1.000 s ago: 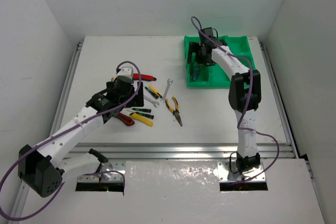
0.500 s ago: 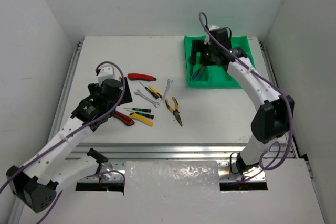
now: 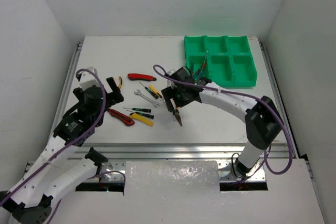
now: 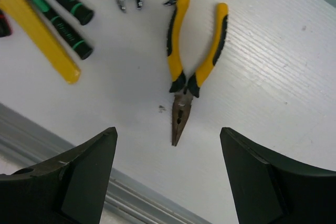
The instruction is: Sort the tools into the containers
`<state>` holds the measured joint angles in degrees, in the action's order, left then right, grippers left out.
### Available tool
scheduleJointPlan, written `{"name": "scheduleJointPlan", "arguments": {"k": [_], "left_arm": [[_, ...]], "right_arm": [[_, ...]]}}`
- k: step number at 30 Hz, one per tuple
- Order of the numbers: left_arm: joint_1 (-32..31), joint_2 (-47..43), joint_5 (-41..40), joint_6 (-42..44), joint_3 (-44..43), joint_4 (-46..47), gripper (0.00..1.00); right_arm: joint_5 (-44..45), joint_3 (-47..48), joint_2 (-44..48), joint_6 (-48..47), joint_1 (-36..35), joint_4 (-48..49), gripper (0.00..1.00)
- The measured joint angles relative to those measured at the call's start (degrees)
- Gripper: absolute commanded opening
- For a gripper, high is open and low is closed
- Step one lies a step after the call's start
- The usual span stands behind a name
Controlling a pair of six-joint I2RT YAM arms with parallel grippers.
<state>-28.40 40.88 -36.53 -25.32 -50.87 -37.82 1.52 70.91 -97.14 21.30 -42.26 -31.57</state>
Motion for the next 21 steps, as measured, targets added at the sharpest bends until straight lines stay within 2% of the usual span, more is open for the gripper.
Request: {"name": "scheduleJointPlan", "arguments": {"k": [6,8,12,19,21], "left_arm": [[0.0,2.9,2.8,0.9,1.1,0.4,1.00],[0.0,2.8,3.4,1.1,1.4,0.3,1.00],[0.0,2.4,4.3,1.3,1.4,0.7,1.00],[0.0,2.3,5.5,1.6,1.4,0.9,1.00],[0.0,2.2,5.8,1.7,1.4,1.1,1.00]], "right_arm": [[3.0,3.3,-9.8,1.2,0.5,-0.2,0.79],[3.0,4.4,-13.2,1.2,0.5,-0.4,0.73],[3.0,5.5,-17.4,1.6,0.5,-1.1,0.70],[4.5,6.3,-19.6,1.6,0.4,-1.8,0.54],[4.7,7.6,-20.5,1.6,0.4,-2.0,0.53]]}}
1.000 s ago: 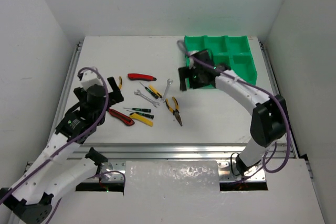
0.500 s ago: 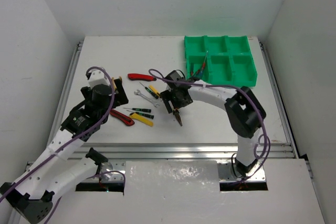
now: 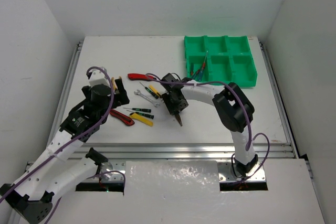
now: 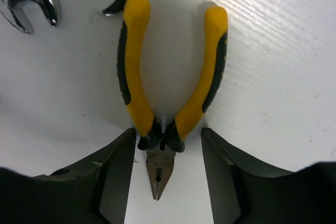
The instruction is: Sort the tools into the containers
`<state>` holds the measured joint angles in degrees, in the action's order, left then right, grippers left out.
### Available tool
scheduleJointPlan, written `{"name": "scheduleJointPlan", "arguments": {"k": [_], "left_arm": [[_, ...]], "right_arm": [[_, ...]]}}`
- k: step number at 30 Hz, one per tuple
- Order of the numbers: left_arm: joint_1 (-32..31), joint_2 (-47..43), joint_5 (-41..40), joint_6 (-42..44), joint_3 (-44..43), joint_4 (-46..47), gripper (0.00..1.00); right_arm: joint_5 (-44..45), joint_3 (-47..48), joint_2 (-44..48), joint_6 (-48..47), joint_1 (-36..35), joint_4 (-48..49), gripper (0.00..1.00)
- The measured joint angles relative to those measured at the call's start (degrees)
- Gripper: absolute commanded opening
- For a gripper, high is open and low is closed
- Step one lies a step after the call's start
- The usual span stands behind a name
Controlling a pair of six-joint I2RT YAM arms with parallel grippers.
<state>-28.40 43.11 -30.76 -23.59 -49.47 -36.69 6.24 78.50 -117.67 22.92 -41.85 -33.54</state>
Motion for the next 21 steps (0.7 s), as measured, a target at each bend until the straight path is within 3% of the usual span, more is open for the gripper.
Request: {"name": "scheduleJointPlan", "arguments": {"k": [3,6,7,9,10,11,21], "left_arm": [[0.0,0.0,0.3,0.2,0.0,0.4,1.00],[0.0,0.0,0.6,0.6,0.0,0.6,1.00],[0.0,0.0,0.7,0.6,0.0,0.6,1.00],[0.0,0.0,1.0,0.7,0.0,0.7,1.00],[0.0,0.0,1.0,0.8,0.0,0.7,1.00],[0.0,0.0,1.1,0.8,0.0,0.7,1.00],[0.0,0.0,1.5,0.9,0.0,0.9,1.00]], "right_arm": [[0.3,0.9,-0.6,0.0,0.0,0.2,0.51],[0.3,1.1,-0.8,0.2,-0.1,0.2,0.41],[0.4,1.2,-0.9,0.3,-0.2,0.1,0.32],[0.4,1.4,-0.9,0.6,-0.3,-0.2,0.24],[0.6,1.4,-0.9,0.7,-0.3,-0.2,0.15],[0.5,1.3,-0.8,0.9,-0.3,-0.2,0.00],[1.4,-8.1,5.5,1.2,-0.7,6.6,0.00]]}}
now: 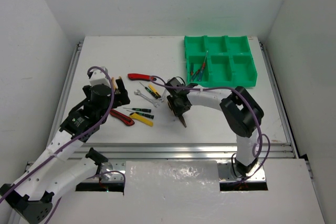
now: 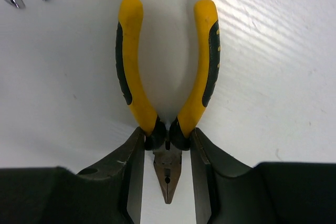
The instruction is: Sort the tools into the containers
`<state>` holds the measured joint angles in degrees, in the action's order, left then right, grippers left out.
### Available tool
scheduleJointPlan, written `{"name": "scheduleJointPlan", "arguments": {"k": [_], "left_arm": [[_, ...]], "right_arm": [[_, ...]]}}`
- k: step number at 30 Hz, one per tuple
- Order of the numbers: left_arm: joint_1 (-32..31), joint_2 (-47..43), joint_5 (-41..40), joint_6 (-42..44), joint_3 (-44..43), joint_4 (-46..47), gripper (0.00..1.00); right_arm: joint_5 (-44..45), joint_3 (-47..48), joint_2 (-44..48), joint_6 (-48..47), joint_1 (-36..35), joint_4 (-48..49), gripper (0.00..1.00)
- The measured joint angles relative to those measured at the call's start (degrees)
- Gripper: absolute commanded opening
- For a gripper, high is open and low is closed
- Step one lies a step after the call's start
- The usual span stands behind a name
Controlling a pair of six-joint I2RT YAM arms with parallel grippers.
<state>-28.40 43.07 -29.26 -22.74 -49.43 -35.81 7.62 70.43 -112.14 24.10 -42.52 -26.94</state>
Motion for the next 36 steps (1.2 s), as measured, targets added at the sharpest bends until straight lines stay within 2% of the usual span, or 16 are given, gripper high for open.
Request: {"name": "scheduleJointPlan", "arguments": {"k": [4,10,14,18,23,26,34,35,36], "left_arm": [[0.0,0.0,0.0,0.0,0.0,0.0,1.00],[0.0,0.0,0.0,0.0,0.0,0.0,1.00],[0.0,0.1,0.0,0.0,0.0,0.0,1.00],[0.0,0.2,0.0,0.0,0.0,0.0,1.00],[0.0,0.4,0.0,0.0,0.0,0.0,1.00],[0.0,0.8,0.1,0.0,0.0,0.0,1.00],[0.0,2.3,0.7,0.3,0.0,0.1,1.00],[0.0,2.5,0.9,0.3,0.0,0.1,1.00],[0.0,2.8,1.0,0.4,0.0,0.1,1.00]], "right_arm": [[1.5,-3.2,4.1,0.0,0.0,0.6,0.00],[3.2,-3.0,9.7,-0.6,2.6,0.7,0.00],[3.3,1.2,10.3,-2.9,10.4,-0.8,0.00],[4.9,10.6,9.5,-6.7,20.6,-1.7,0.00],[6.8,25.9,2.9,-9.9,28.9,-1.1,0.00],[7.3,31.9,-2.6,-10.9,32.1,-0.5,0.00],[7.0,34.1,-14.5,-12.3,36.9,-1.0,0.00],[7.0,34.2,-15.4,-12.4,37.1,-1.4,0.01],[6.9,34.2,-16.1,-12.5,37.2,-1.9,0.08]]}}
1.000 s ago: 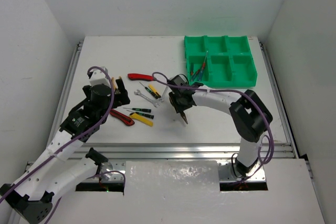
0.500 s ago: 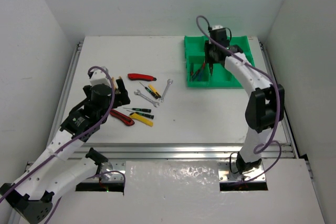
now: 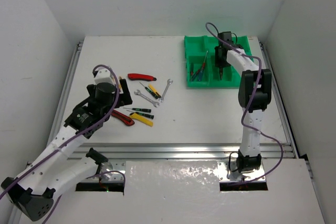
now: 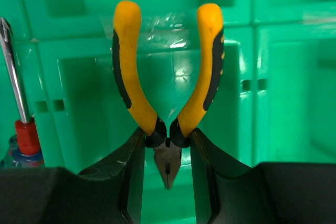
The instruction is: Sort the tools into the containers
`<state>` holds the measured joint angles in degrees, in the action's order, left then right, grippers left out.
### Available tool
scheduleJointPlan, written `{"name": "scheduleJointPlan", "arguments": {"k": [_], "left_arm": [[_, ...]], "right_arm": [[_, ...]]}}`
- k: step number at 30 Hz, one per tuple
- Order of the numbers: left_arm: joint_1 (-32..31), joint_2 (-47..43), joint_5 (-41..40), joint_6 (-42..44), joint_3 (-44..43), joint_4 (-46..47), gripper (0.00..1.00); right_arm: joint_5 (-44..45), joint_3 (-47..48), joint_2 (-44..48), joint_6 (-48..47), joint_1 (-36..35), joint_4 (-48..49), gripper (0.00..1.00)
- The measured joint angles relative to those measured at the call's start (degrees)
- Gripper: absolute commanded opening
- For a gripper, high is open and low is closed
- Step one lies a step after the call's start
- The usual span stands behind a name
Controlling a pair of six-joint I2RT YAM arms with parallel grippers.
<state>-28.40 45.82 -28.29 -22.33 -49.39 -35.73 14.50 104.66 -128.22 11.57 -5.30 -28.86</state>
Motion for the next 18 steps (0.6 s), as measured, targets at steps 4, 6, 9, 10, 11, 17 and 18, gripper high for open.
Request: {"name": "scheduleJointPlan", "arguments": {"k": [4,6,9,10,11,17,18], "left_arm": [[0.0,1.6,0.1,0.0,0.0,0.0,1.00],[0.0,2.3,0.2,0.0,0.0,0.0,1.00],[0.0,2.8,0.2,0.0,0.0,-0.1,1.00],[0.0,2.9,0.2,0.0,0.0,-0.1,1.00],[0.0,2.9,0.0,-0.1,0.0,-0.1,1.00],[3.3,6.7,1.0,-2.4,-2.1,-0.9,1.00],[5.2,8.1,1.7,-2.9,-2.9,-0.7,1.00]], "right_arm": [[-1.2,0.2,-0.4,0.0,0.1,-0.3,0.39],[-1.7,0.2,-0.4,0.1,0.1,-0.2,0.58],[-1.9,0.8,-0.3,0.4,0.1,-0.9,0.61],[-2.1,0.8,0.0,0.5,0.1,-0.9,0.61],[-2.4,0.8,0.3,0.7,0.1,-1.3,0.62],[-5.9,-0.3,9.1,3.5,0.1,-4.7,0.68],[-6.7,-1.1,11.8,4.1,0.1,-5.0,0.68]]}}
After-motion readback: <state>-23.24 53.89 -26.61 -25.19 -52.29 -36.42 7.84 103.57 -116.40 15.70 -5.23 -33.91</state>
